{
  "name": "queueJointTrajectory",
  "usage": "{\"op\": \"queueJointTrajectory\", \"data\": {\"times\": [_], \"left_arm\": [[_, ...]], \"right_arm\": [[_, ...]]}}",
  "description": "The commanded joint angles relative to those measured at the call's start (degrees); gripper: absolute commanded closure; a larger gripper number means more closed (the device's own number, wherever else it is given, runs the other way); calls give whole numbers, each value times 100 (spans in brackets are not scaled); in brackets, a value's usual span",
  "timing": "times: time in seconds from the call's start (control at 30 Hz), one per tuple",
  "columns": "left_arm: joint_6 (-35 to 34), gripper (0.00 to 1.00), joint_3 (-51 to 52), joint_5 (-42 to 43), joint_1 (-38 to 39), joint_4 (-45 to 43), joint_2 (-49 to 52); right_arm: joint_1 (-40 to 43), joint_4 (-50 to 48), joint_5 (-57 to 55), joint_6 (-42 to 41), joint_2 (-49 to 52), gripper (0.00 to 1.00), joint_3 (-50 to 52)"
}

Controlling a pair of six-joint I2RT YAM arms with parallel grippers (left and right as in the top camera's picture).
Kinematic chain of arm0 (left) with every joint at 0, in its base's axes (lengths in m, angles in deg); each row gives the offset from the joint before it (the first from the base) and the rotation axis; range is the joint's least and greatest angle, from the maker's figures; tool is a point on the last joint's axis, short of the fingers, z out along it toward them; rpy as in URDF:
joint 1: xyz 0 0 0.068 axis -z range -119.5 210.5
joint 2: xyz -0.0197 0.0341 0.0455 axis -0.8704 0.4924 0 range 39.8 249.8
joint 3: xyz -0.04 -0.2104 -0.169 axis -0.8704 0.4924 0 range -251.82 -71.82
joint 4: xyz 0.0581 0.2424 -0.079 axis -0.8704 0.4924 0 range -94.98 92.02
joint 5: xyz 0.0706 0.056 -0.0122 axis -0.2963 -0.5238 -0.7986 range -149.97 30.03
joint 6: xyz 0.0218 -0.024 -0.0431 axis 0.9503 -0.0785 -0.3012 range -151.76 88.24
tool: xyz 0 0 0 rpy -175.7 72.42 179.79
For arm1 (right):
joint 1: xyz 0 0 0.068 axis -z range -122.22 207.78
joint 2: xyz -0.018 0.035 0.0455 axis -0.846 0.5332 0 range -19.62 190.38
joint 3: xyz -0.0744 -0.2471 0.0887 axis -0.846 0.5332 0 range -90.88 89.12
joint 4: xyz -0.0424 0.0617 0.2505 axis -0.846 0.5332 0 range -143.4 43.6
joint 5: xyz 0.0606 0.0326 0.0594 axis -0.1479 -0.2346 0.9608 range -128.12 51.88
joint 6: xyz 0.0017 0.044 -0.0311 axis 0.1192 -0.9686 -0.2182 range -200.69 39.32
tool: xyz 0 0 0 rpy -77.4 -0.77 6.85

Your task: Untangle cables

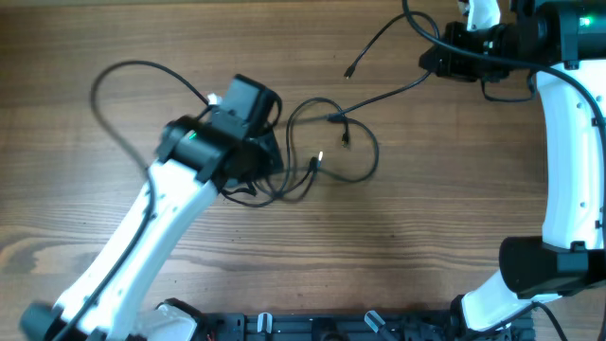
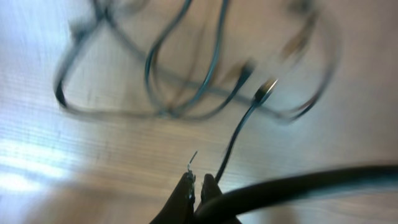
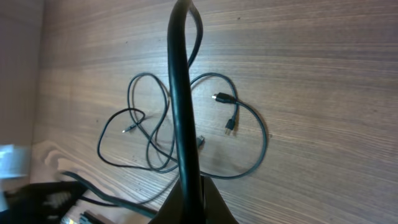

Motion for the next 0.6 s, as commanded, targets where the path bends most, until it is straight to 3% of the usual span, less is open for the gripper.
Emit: {"op": "queueJointTrajectory", "data": {"times": [0.0,0.1,0.2,0.37,0.5,0.57], "left_arm": [[511,96,59,883,-42,874,511],[1069,96,59,2013,-42,1591,605],[1097,96,59,2194,-42,2026,603],[424,96,59,881,-35,535,605],[422,96,59,372,-37,-533,610],[424,96,59,-94,-37,-658,610]], "right_arm": [[28,-105,-326,205,-15,96,-101],[28,-120,-396,199,9,96,-101],[28,-81,-326,199,94,96,-101],[-55,-63,-177,199,225,96,-101],[-212,-59,-188,197,236,96,-101],[-317,-52,-273,199,273,96,-101]]}}
